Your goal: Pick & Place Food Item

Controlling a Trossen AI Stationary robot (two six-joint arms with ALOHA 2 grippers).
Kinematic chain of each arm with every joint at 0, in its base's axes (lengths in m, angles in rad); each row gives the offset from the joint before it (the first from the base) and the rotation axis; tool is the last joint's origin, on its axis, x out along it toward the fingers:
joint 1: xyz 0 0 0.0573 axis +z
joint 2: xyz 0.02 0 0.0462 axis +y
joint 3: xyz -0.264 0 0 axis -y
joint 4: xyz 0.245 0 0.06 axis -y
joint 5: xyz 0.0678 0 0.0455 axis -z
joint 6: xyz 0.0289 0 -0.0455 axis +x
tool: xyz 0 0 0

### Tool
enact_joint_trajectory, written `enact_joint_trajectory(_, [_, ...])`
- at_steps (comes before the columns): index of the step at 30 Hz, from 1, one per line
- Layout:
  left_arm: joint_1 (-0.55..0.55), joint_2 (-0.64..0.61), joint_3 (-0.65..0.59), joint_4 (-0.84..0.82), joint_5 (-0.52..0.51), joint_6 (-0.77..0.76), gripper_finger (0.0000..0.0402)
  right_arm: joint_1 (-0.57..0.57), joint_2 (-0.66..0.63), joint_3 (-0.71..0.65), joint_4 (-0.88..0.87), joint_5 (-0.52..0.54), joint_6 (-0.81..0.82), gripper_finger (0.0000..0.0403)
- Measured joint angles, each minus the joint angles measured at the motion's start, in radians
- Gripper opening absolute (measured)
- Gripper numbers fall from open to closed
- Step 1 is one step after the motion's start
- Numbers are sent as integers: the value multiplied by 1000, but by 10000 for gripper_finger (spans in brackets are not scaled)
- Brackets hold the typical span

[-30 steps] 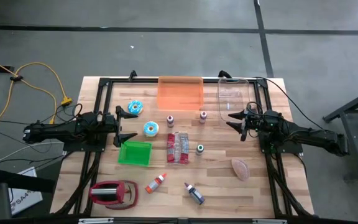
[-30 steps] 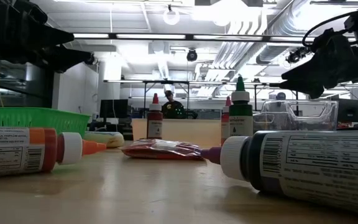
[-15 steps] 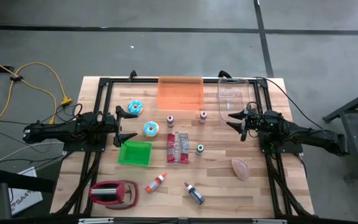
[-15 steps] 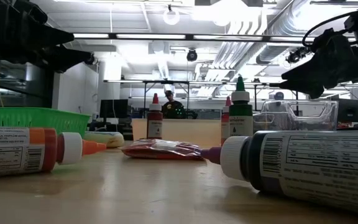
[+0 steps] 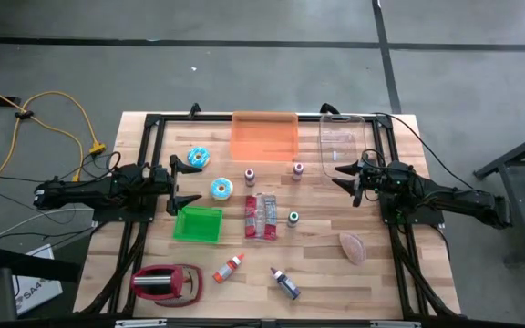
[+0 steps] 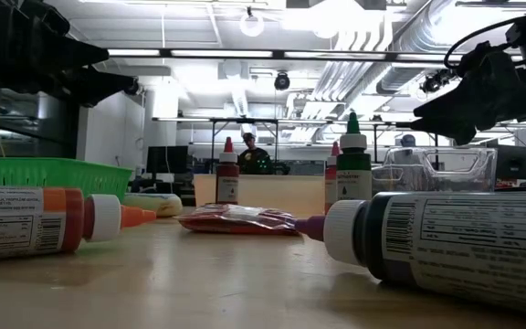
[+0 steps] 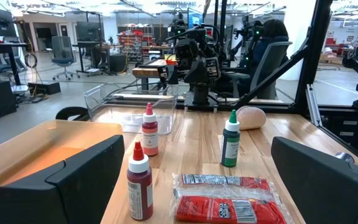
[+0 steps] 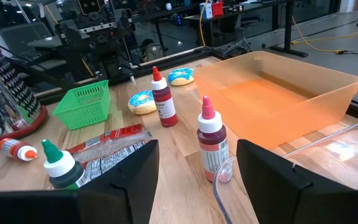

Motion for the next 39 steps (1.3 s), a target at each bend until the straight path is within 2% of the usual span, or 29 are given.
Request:
enact_joint_trajectory(22, [0, 0, 0, 0, 0, 0, 398, 1, 0, 0, 84, 12, 23, 205])
enact_joint_trajectory(39, [0, 0, 0, 0, 0, 0, 398, 0, 0, 52, 403, 12, -39, 205])
